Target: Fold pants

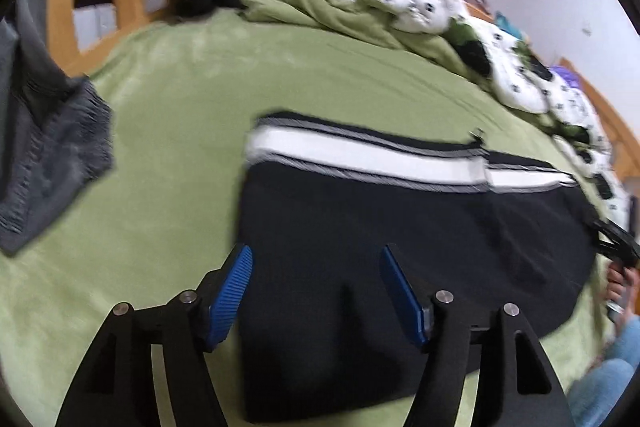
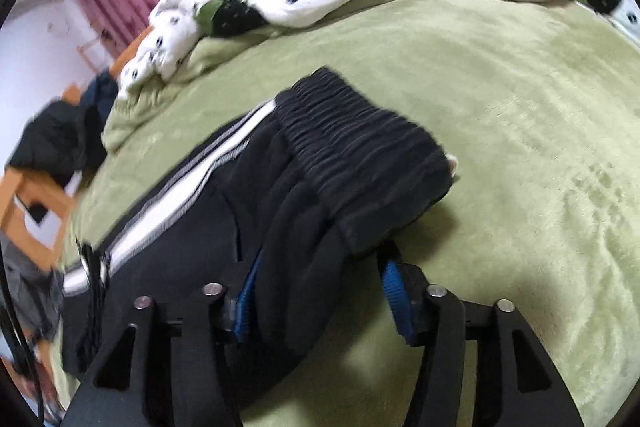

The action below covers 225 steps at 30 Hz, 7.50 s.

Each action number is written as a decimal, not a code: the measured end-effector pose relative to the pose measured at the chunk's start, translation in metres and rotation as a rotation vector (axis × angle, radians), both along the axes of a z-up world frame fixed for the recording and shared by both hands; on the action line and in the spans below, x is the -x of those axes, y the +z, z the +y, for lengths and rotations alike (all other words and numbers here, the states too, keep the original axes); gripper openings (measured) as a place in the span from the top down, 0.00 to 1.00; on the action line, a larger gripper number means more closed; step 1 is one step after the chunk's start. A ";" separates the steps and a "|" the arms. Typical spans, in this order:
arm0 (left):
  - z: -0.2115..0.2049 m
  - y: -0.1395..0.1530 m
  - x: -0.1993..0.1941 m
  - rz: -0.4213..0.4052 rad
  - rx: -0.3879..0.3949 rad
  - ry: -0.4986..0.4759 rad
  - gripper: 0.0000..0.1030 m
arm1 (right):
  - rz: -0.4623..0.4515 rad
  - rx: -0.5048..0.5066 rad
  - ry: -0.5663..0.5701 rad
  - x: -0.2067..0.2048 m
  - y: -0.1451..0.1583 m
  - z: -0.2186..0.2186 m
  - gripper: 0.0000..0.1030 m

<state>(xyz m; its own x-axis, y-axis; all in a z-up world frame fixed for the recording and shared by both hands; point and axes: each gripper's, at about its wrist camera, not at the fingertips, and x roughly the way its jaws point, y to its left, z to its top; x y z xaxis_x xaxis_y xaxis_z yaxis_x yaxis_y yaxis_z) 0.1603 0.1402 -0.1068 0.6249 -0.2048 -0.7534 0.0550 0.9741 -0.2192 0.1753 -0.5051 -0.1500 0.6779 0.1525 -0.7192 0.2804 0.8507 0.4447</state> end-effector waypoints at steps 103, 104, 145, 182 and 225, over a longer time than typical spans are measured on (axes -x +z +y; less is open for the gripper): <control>-0.206 0.111 0.046 -0.090 -0.051 -0.172 0.88 | -0.038 0.367 0.147 0.111 0.115 0.095 0.68; -0.223 0.107 0.045 -0.080 -0.050 -0.190 0.88 | -0.039 0.369 0.135 0.113 0.115 0.091 0.68; -0.169 -0.042 0.089 0.159 0.192 -0.103 0.41 | 0.207 -0.071 0.456 0.007 0.011 0.185 0.58; -0.282 -0.037 0.085 0.011 0.149 -0.266 0.37 | -0.188 0.176 0.211 0.033 0.093 0.014 0.85; -0.206 0.042 -0.004 0.040 0.148 -0.252 0.37 | 0.045 0.379 0.276 -0.028 0.065 0.015 0.36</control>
<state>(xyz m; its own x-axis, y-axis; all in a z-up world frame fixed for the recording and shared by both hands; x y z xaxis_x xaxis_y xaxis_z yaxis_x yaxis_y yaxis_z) 0.1641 -0.0659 -0.0651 0.5110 -0.4592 -0.7266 0.2795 0.8882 -0.3648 0.2029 -0.4899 -0.0846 0.6156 0.0436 -0.7868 0.0328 0.9962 0.0809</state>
